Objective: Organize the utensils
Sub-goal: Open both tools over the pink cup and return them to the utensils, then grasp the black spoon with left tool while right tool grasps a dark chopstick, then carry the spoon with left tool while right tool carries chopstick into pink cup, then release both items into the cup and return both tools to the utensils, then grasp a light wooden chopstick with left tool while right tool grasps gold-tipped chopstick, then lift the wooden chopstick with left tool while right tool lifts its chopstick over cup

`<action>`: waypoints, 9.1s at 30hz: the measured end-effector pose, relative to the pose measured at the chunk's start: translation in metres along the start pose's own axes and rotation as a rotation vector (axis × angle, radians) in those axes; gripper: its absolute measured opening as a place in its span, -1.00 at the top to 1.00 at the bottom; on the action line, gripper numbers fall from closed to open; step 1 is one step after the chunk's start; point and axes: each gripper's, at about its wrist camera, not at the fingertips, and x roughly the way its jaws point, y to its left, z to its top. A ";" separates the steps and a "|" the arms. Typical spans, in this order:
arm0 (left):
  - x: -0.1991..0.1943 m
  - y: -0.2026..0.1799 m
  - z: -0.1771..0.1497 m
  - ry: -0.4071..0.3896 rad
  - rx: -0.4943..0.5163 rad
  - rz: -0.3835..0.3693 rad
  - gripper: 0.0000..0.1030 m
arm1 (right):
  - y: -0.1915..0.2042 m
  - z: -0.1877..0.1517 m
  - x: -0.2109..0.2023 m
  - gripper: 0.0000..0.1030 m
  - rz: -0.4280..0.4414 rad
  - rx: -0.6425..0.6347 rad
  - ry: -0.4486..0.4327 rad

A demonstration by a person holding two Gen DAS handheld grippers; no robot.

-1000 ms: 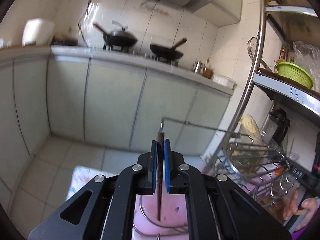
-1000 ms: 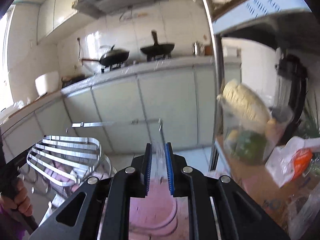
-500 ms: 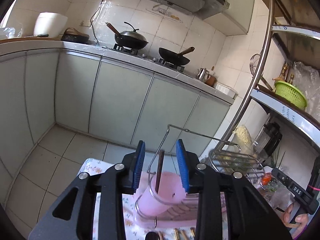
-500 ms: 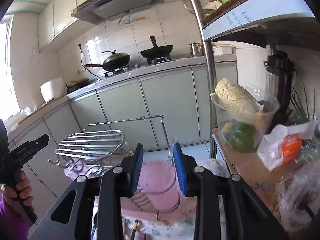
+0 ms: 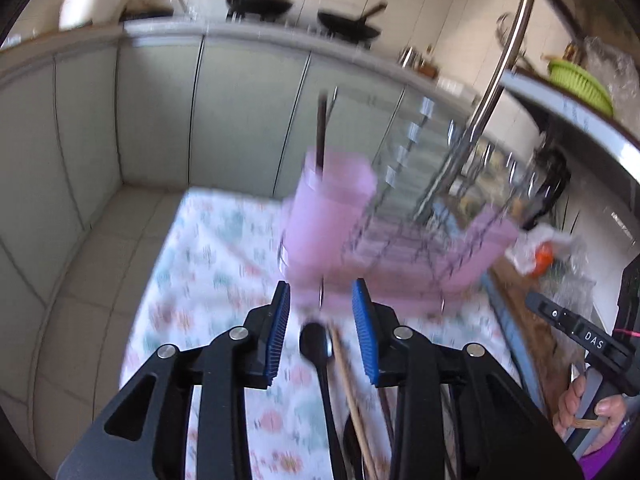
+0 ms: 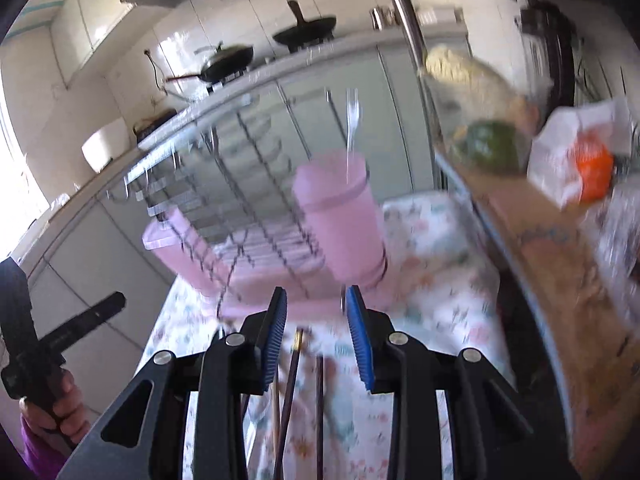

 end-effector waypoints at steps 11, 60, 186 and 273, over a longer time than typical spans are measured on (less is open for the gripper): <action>0.054 0.005 -0.026 0.288 -0.032 -0.004 0.38 | -0.005 -0.033 0.035 0.63 0.057 0.067 0.235; 0.123 0.026 -0.018 0.745 0.140 0.137 0.71 | -0.012 -0.024 0.111 0.70 0.016 0.034 0.459; -0.009 -0.011 0.017 -0.191 0.044 -0.004 0.17 | 0.004 0.027 0.001 0.37 -0.052 -0.106 -0.147; -0.076 -0.018 0.141 -0.540 -0.096 -0.099 0.89 | 0.037 0.136 -0.107 0.88 0.051 -0.049 -0.580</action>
